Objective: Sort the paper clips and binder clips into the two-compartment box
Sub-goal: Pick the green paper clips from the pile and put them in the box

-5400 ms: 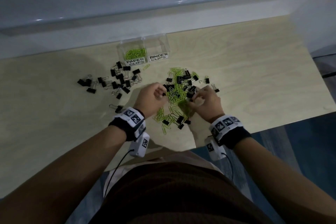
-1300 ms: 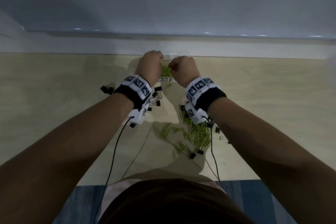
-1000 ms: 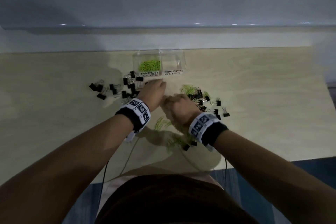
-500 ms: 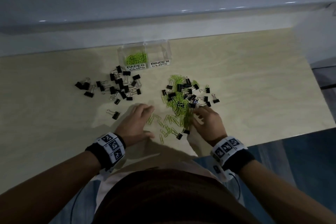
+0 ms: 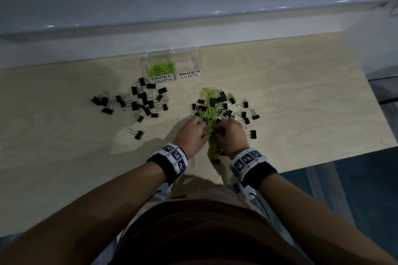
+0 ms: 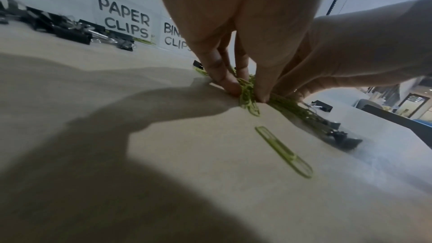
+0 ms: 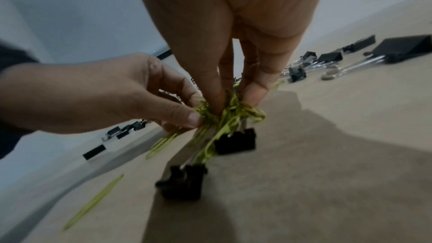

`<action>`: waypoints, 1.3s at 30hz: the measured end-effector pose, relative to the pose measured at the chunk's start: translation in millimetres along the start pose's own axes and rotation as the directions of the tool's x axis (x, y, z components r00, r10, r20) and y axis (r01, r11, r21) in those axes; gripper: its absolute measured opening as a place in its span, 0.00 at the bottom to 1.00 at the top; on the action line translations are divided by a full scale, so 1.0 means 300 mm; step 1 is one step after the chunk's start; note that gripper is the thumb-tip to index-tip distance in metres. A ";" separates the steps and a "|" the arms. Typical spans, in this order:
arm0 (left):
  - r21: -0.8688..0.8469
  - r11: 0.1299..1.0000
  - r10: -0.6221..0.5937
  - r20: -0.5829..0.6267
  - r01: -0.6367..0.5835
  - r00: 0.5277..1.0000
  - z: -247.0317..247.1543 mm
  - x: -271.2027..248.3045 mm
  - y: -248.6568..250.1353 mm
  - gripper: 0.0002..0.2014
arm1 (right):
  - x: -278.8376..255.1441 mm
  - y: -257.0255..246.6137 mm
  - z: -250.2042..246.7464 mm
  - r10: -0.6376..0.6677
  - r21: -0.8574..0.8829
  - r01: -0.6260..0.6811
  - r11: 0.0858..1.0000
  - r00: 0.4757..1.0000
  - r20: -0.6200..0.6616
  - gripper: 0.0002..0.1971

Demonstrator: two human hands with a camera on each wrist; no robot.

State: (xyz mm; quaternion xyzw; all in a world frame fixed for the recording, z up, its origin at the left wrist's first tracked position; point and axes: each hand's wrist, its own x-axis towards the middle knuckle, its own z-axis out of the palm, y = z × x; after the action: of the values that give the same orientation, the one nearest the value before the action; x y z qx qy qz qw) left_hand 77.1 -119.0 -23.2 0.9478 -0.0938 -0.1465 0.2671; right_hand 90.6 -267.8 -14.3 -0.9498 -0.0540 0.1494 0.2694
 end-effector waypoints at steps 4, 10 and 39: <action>-0.030 0.999 0.040 0.021 -0.039 0.999 -0.028 0.007 -0.021 0.08 | 0.017 0.009 -0.027 0.006 0.065 -0.008 0.998 1.000 0.028 0.07; -0.199 0.980 -0.005 0.027 0.010 1.000 -0.086 -0.017 -0.100 0.03 | 0.052 0.042 -0.062 0.171 0.372 -0.186 0.909 0.983 0.073 0.06; -0.041 0.990 -0.139 -0.276 0.133 0.951 -0.453 0.176 -0.195 0.11 | 0.487 -0.364 -0.210 -0.257 0.035 0.255 0.966 0.963 0.079 0.09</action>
State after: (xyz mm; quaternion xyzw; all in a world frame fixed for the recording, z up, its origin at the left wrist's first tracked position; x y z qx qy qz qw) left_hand 177.1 -18.3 44.2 0.9602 0.0118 -0.0310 0.2772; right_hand 246.7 -179.5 57.3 -0.9244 -0.1857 0.1532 0.2958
